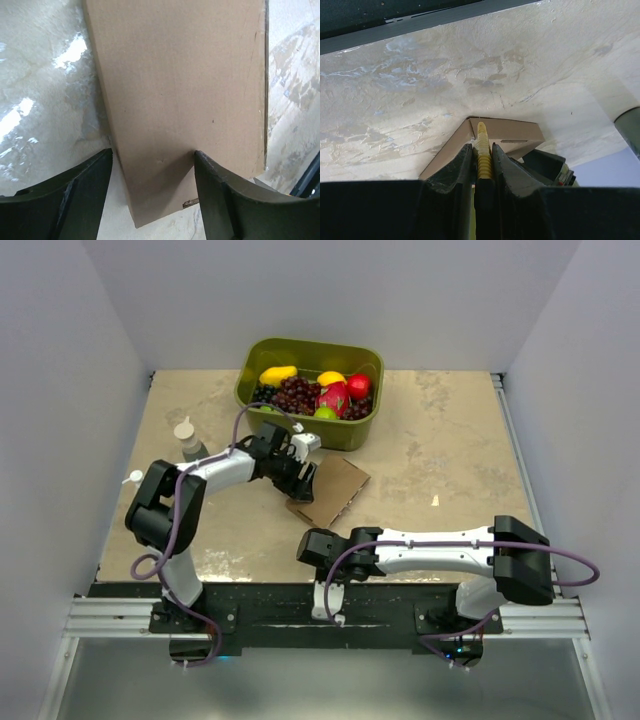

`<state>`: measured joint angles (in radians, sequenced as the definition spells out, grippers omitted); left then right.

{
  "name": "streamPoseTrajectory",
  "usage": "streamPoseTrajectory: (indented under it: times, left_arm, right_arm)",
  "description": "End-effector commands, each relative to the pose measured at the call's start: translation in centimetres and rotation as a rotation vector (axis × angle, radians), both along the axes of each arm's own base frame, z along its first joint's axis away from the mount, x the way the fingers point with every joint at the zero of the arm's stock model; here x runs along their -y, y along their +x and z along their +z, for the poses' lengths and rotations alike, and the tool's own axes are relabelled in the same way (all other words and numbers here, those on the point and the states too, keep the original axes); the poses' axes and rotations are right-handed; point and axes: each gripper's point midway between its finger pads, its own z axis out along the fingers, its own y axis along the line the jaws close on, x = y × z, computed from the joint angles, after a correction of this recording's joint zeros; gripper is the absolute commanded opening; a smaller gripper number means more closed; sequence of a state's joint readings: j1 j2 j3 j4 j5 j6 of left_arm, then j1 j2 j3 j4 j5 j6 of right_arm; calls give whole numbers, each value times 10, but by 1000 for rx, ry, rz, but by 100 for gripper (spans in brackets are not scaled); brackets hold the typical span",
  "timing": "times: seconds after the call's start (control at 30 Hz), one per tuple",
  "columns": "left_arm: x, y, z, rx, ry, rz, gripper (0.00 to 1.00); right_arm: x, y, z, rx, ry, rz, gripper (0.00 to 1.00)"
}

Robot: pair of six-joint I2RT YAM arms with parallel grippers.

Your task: Unpack the express box

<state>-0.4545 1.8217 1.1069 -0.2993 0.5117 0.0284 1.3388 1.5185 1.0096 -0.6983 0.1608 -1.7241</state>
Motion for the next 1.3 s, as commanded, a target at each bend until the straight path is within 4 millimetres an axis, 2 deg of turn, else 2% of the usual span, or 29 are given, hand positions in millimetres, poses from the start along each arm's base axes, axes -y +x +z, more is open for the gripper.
streamPoseTrajectory:
  times: [0.0, 0.07, 0.1, 0.17, 0.2, 0.23, 0.27, 0.3, 0.33, 0.37, 0.4, 0.47, 0.57, 0.7, 0.87, 1.27]
  left_arm:
    - [3, 44, 64, 235, -19, 117, 69]
    - [4, 48, 76, 282, -41, 133, 63]
    - [6, 52, 90, 324, -74, 145, 61]
    - [14, 46, 95, 319, -131, 118, 55]
    - [21, 41, 90, 298, -171, 90, 53]
    - [32, 27, 85, 240, -223, 19, 50]
    - [34, 22, 77, 197, -228, 3, 39]
    - [37, 17, 61, 132, -230, 4, 34]
    - [39, 13, 54, 101, -242, -6, 30]
    - [39, 11, 46, 81, -236, -5, 23]
    - [37, 8, 32, 51, -218, -5, 18]
    - [36, 7, 21, 28, -195, -7, 13]
    - [33, 7, 0, -14, -158, 5, 13]
    - [32, 10, -10, -42, -131, 16, 12]
    - [33, 11, -15, -57, -129, 23, 11]
    - [30, 17, -18, -40, -100, 40, 8]
  right_arm:
    - [-10, -1, 19, -6, 54, 11, 0]
    - [-10, -3, 21, -21, 60, 11, 0]
    - [-10, -4, 21, -20, 61, 14, 0]
    - [-9, -3, 19, -15, 58, 11, 0]
    - [-9, -3, 19, -12, 61, 9, 0]
    - [-8, -2, 19, -10, 60, 5, 0]
    - [-7, -2, 18, -12, 53, 3, 0]
    - [-6, -2, 18, -11, 48, -2, 0]
    - [-5, -2, 18, -12, 47, -4, 0]
    - [-3, -2, 17, -9, 37, -3, 0]
    - [-2, -2, 17, -9, 33, 0, 0]
    - [0, -2, 17, -5, 24, -2, 0]
    - [2, -2, 15, -10, 8, -10, 0]
    - [0, 3, 14, 9, 14, -22, 0]
    - [-2, 7, 11, 22, -1, -42, 0]
    - [15, 4, 15, -18, -68, -64, 0]
